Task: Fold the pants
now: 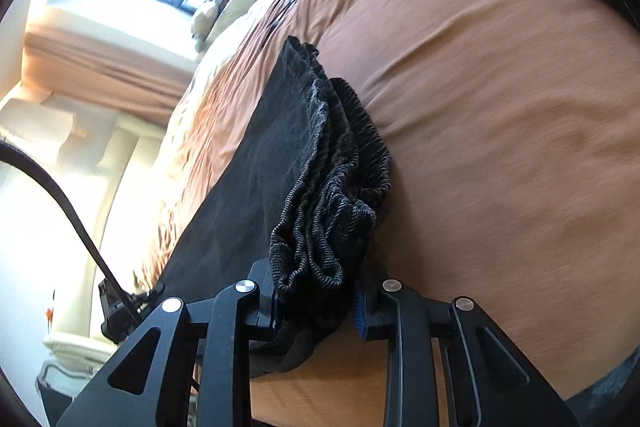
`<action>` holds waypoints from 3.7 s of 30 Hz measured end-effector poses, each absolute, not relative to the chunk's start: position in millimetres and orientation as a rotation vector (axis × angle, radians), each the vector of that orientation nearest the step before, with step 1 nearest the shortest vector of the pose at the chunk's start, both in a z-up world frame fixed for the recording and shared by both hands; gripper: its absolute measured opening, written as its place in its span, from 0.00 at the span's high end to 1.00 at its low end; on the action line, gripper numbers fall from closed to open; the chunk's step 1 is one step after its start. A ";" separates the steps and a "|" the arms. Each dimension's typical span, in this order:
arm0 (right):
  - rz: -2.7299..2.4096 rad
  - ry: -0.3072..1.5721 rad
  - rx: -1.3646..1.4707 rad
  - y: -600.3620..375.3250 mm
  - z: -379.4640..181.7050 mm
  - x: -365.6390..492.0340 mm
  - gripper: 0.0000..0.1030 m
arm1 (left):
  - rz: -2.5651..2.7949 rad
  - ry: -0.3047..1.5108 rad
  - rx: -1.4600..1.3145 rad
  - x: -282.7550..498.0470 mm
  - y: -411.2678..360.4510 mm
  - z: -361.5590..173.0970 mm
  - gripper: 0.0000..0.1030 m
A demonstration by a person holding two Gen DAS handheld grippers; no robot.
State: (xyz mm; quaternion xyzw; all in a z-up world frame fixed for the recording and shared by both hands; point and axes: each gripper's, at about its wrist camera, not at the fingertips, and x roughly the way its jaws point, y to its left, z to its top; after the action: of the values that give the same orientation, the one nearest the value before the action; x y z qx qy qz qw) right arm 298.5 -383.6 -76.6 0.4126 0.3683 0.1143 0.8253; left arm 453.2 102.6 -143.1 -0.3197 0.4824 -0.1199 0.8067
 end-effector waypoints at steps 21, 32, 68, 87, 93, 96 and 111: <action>0.382 0.901 0.815 -359.0 -109.8 392.3 0.77 | -0.045 1.083 -0.769 412.5 212.6 -170.0 0.86; 0.355 0.903 0.812 -382.6 -121.9 416.3 0.77 | -0.075 1.103 -0.848 351.7 225.3 -202.9 0.49; 0.181 0.767 0.545 -354.9 -50.7 346.7 0.65 | -0.103 0.938 -0.981 273.6 203.4 -197.0 0.53; 0.386 0.850 0.302 -217.7 -39.5 399.7 0.65 | -0.150 0.908 -0.998 284.5 189.8 -212.1 0.51; 0.412 0.888 0.233 -176.6 -47.7 429.4 0.65 | -0.163 0.889 -0.996 285.2 189.6 -212.3 0.51; 0.422 0.907 0.210 -158.4 -54.0 438.2 0.65 | -0.165 0.883 -0.974 284.9 188.2 -210.5 0.51; 0.452 0.978 0.054 -104.6 -78.7 449.5 0.66 | -0.144 0.851 -0.894 279.4 187.3 -204.1 0.80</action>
State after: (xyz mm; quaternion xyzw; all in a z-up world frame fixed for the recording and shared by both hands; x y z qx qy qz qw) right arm 449.5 -104.6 -78.7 0.0256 0.4658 0.2151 0.8580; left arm 279.4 187.3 -204.1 -0.4188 0.3988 -0.0675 0.8130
